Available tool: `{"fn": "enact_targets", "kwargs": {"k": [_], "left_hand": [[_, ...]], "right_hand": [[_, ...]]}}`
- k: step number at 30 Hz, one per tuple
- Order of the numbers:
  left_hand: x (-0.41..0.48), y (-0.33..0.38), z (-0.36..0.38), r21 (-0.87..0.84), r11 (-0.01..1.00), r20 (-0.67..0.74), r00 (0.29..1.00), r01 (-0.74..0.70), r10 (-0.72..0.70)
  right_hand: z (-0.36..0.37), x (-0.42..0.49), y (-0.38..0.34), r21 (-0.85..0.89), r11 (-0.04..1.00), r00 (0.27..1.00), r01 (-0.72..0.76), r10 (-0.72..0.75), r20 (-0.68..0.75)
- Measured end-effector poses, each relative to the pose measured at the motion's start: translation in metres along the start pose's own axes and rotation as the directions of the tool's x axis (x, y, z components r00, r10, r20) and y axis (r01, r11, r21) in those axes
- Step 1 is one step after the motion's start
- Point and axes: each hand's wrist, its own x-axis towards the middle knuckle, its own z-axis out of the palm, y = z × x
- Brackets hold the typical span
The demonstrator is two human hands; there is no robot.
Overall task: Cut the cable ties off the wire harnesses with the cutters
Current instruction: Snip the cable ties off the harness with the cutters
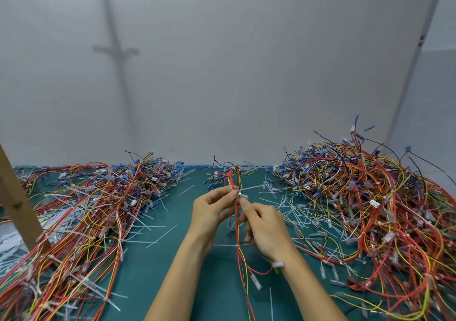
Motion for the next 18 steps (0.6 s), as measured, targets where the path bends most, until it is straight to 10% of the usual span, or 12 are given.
{"fn": "enact_targets", "kwargs": {"k": [18], "left_hand": [[0.0033,-0.0062,0.0012,0.026,1.000,0.019,1.000,-0.002,0.002]], "right_hand": [[0.0009,0.0045,0.0070,0.047,0.998,0.999,-0.034,0.034,0.001]]}}
